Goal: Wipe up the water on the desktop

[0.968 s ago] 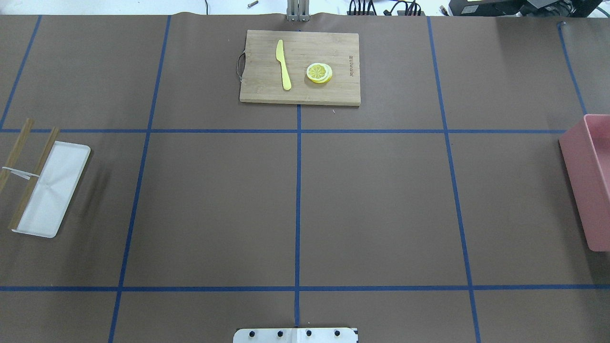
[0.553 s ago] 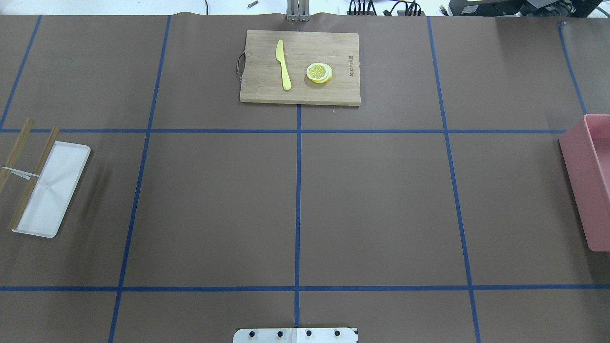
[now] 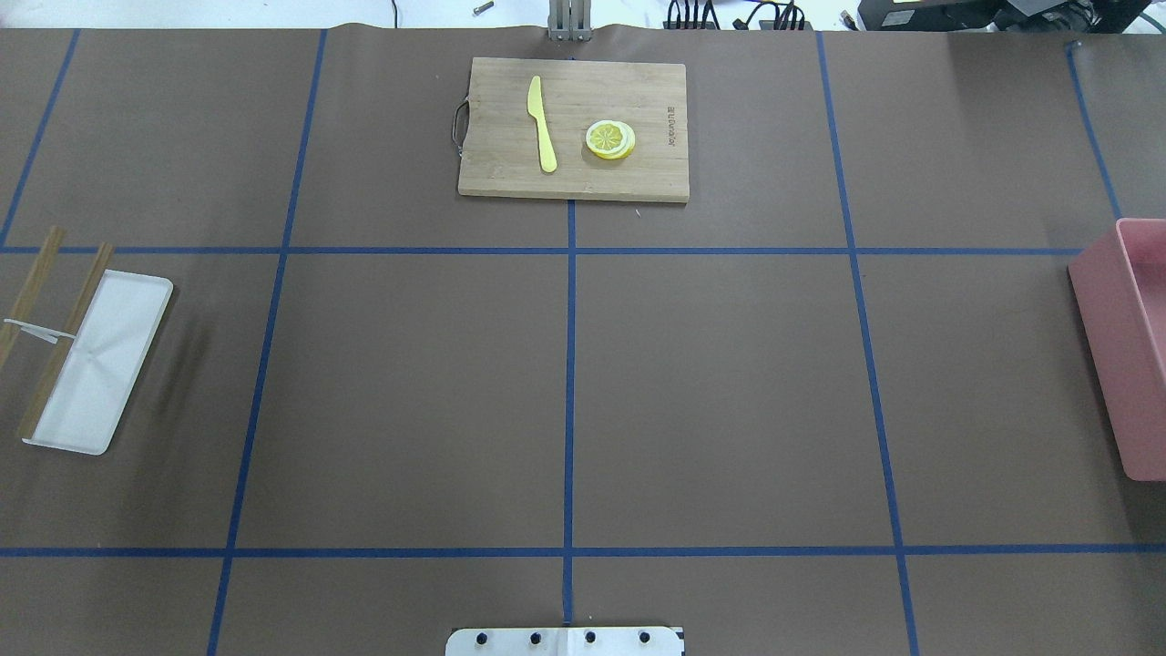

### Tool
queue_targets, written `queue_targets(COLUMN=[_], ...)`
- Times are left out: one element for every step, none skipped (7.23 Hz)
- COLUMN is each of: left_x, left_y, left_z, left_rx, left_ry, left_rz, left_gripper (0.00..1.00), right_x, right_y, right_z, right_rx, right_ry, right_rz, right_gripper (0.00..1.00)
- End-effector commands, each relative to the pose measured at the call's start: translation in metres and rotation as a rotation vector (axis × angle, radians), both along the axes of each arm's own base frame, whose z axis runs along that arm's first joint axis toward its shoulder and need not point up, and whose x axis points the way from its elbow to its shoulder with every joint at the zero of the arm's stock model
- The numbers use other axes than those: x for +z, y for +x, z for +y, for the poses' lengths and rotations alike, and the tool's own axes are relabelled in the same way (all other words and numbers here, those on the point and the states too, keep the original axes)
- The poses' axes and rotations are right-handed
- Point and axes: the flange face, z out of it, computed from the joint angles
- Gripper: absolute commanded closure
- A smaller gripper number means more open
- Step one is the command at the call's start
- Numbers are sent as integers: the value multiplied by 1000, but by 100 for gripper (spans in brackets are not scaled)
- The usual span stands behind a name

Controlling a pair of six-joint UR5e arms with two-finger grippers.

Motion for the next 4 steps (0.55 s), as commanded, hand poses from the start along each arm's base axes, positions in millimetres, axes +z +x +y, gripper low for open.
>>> queue_targets(left_x=[1,3,3,3], left_y=[0,0,-1,-1], left_z=[0,0,1,1], left_rx=[0,0,-1,-2], left_ry=[-3,-6,-8,-9], left_rz=[-1,-2,-2,-1], left_gripper=[2,2,2,2], right_x=[-8,-13,-15,-16], right_y=[0,0,0,0], right_z=[-1,-3,-7,-8], right_rx=[0,10,12,14], right_ry=[16,16,15,17], right_rz=[-2,-4,-6,-7], right_gripper=[0,0,0,0])
